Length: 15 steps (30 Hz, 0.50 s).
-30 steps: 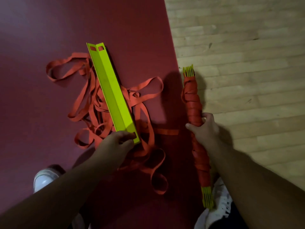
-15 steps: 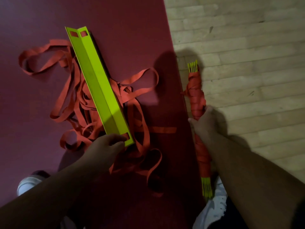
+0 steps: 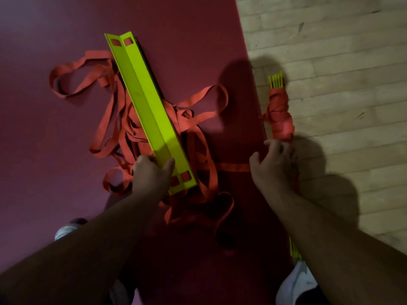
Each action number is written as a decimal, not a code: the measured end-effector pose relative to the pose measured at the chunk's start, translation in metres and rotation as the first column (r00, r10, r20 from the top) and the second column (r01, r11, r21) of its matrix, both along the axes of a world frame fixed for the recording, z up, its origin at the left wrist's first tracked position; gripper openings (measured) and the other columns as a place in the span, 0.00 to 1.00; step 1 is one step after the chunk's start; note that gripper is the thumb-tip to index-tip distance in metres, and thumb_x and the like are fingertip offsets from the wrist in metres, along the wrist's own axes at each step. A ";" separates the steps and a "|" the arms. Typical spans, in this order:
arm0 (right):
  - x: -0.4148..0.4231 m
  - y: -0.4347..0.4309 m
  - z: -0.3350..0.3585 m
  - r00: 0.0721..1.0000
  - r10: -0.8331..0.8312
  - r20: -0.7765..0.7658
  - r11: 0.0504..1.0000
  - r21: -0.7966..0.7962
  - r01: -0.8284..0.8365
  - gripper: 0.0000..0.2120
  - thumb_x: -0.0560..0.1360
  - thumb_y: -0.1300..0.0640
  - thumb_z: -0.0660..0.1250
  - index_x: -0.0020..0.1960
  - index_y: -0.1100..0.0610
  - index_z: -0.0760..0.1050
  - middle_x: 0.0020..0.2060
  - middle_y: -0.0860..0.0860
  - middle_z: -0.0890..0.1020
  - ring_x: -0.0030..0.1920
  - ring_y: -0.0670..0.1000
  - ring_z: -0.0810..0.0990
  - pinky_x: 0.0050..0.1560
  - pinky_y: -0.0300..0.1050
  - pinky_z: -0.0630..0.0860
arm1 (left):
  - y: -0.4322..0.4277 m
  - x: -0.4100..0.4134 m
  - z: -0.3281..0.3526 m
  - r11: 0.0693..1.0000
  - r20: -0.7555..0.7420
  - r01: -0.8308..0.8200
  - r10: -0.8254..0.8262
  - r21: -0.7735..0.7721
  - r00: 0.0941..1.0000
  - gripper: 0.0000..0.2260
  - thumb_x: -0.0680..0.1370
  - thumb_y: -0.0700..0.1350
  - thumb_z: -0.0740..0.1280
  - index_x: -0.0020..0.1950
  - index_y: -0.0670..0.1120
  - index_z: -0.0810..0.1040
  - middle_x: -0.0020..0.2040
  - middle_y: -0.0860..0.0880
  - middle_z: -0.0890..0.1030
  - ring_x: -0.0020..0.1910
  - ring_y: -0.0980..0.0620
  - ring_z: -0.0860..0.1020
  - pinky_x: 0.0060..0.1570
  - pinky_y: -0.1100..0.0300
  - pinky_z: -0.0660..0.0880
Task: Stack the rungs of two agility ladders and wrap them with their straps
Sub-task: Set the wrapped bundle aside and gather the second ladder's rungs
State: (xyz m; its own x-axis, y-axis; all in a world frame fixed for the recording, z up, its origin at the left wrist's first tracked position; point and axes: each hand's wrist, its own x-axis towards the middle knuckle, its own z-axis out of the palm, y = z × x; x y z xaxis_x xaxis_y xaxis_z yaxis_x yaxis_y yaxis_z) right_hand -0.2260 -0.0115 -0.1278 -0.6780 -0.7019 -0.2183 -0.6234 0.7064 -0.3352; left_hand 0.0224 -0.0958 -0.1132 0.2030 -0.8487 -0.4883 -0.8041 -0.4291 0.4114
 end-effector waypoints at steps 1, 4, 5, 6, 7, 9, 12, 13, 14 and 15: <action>0.008 -0.001 0.001 0.999 -0.003 0.032 1.000 -0.006 0.003 0.20 0.73 0.51 0.69 0.63 0.55 0.74 0.62 0.60 0.75 0.63 0.64 0.72 0.61 0.58 0.68 | -0.005 0.000 -0.005 0.999 0.026 -0.042 0.041 0.031 0.999 0.27 0.75 0.57 0.72 0.62 0.38 0.74 0.58 0.39 0.79 0.58 0.40 0.78 0.51 0.53 0.74; 0.025 0.000 0.003 0.993 -0.018 0.117 1.000 -0.014 0.020 0.17 0.74 0.52 0.68 0.62 0.55 0.75 0.61 0.59 0.75 0.63 0.62 0.73 0.64 0.58 0.68 | -0.017 0.002 -0.018 0.980 0.044 -0.017 0.008 0.198 0.999 0.22 0.76 0.56 0.70 0.60 0.40 0.78 0.55 0.41 0.82 0.54 0.42 0.81 0.47 0.53 0.76; 0.030 0.001 0.002 0.990 -0.014 0.142 1.000 -0.018 0.017 0.16 0.75 0.52 0.68 0.61 0.55 0.75 0.61 0.59 0.75 0.63 0.62 0.73 0.64 0.58 0.69 | -0.019 0.002 -0.020 0.977 0.016 0.005 -0.009 0.213 1.000 0.19 0.77 0.55 0.70 0.59 0.41 0.80 0.54 0.42 0.83 0.51 0.44 0.81 0.43 0.55 0.74; 0.032 0.002 0.002 0.987 -0.007 0.164 1.000 -0.025 0.011 0.16 0.75 0.53 0.68 0.61 0.56 0.76 0.60 0.59 0.76 0.62 0.62 0.74 0.64 0.58 0.70 | -0.020 0.002 -0.021 0.974 -0.018 0.021 -0.017 0.225 1.000 0.17 0.77 0.53 0.70 0.59 0.42 0.80 0.54 0.43 0.83 0.49 0.46 0.81 0.42 0.57 0.73; 0.033 0.004 0.002 0.983 0.004 0.182 1.000 -0.026 0.001 0.15 0.75 0.53 0.68 0.60 0.56 0.76 0.59 0.59 0.76 0.61 0.62 0.74 0.64 0.58 0.70 | -0.019 0.002 -0.023 0.972 -0.071 0.020 -0.003 0.235 0.997 0.16 0.77 0.51 0.70 0.60 0.42 0.80 0.54 0.44 0.84 0.49 0.46 0.82 0.42 0.58 0.73; 0.033 0.005 0.000 0.977 0.022 0.214 1.000 0.000 -0.022 0.13 0.76 0.52 0.67 0.59 0.56 0.77 0.58 0.58 0.77 0.60 0.61 0.75 0.62 0.52 0.71 | -0.020 0.000 -0.024 0.964 -0.213 -0.005 0.064 0.267 0.975 0.15 0.80 0.48 0.68 0.62 0.42 0.79 0.53 0.44 0.83 0.48 0.46 0.82 0.45 0.55 0.77; 0.034 0.001 -0.004 0.946 0.029 0.321 0.998 0.039 -0.044 0.11 0.77 0.50 0.66 0.57 0.53 0.77 0.56 0.54 0.78 0.58 0.56 0.76 0.54 0.45 0.69 | -0.021 -0.004 -0.020 0.916 -0.226 -0.043 0.143 0.398 0.964 0.11 0.83 0.46 0.61 0.57 0.39 0.77 0.45 0.42 0.82 0.40 0.43 0.83 0.33 0.53 0.80; 0.035 -0.001 -0.006 0.930 0.039 0.365 0.998 0.039 -0.057 0.10 0.77 0.50 0.66 0.56 0.53 0.77 0.55 0.53 0.78 0.56 0.55 0.77 0.53 0.44 0.69 | -0.021 -0.008 -0.012 0.905 -0.208 -0.048 0.148 0.423 0.967 0.11 0.84 0.44 0.58 0.57 0.40 0.77 0.48 0.43 0.82 0.44 0.43 0.83 0.36 0.54 0.81; 0.036 -0.005 -0.008 0.914 0.049 0.403 0.997 0.040 -0.072 0.09 0.78 0.49 0.65 0.54 0.52 0.77 0.53 0.53 0.79 0.54 0.54 0.77 0.51 0.43 0.69 | -0.023 -0.010 -0.007 0.892 -0.161 0.024 0.055 0.452 0.985 0.12 0.84 0.41 0.56 0.60 0.40 0.77 0.53 0.44 0.82 0.50 0.45 0.82 0.44 0.55 0.80; 0.037 -0.008 -0.010 0.897 0.054 0.438 0.995 0.049 -0.083 0.07 0.78 0.48 0.65 0.52 0.50 0.77 0.51 0.51 0.79 0.51 0.52 0.77 0.49 0.43 0.68 | -0.020 -0.008 -0.008 0.896 -0.117 0.119 -0.076 0.427 0.990 0.13 0.84 0.39 0.55 0.61 0.40 0.76 0.57 0.45 0.81 0.55 0.47 0.81 0.50 0.57 0.77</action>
